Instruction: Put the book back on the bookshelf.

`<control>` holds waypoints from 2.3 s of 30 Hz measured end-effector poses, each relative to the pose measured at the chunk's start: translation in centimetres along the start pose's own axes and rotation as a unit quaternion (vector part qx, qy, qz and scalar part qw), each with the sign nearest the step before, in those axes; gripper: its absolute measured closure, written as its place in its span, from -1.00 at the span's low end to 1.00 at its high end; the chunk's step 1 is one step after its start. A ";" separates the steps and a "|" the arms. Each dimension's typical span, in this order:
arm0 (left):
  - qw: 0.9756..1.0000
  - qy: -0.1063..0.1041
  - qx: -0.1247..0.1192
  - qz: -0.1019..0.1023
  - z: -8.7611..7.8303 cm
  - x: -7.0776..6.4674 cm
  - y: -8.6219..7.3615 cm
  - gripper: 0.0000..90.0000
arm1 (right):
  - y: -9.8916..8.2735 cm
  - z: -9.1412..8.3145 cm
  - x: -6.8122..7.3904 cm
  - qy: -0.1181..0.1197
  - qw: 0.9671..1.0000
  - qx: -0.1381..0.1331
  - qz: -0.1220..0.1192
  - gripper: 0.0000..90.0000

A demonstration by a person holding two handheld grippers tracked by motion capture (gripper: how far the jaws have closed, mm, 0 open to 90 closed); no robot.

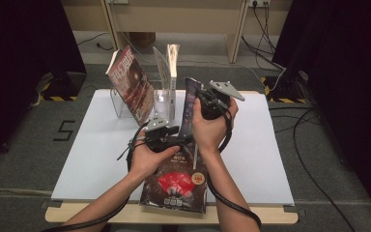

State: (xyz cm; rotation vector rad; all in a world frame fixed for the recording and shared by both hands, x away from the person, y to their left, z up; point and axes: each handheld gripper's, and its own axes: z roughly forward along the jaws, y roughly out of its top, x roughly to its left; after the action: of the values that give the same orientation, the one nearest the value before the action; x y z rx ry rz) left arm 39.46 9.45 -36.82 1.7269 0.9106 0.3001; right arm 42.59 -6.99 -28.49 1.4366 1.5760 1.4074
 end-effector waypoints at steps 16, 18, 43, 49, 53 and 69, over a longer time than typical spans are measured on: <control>0.998 0.028 0.003 0.051 3.0 -2.0 1.4 -0.22 | -0.1 0.0 0.1 -0.008 1.000 0.008 -0.002 0.84; 0.998 0.036 -0.001 0.050 3.4 -2.1 1.3 -0.19 | -0.1 0.0 0.1 -0.009 1.000 0.008 -0.005 0.84; 0.996 0.084 0.022 0.026 1.0 0.3 -1.3 0.81 | -0.3 -0.1 2.9 0.040 0.998 0.048 -0.029 0.63; 0.996 0.081 0.016 0.016 0.4 1.1 -2.0 0.83 | -0.8 0.3 3.5 0.058 0.996 0.060 -0.044 0.54; 0.997 0.077 0.008 0.019 0.1 1.4 -2.1 0.83 | -0.7 0.1 2.9 0.081 0.995 0.054 -0.039 0.51; 0.997 0.076 -0.025 0.019 -0.8 1.8 -1.3 0.83 | -1.1 -2.3 -0.7 0.101 0.994 0.040 -0.004 0.46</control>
State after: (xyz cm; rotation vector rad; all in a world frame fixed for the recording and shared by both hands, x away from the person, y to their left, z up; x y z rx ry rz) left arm 39.64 11.43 -38.11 1.6934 0.9718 0.4824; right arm 40.26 -8.19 -29.04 1.3665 1.7798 1.5414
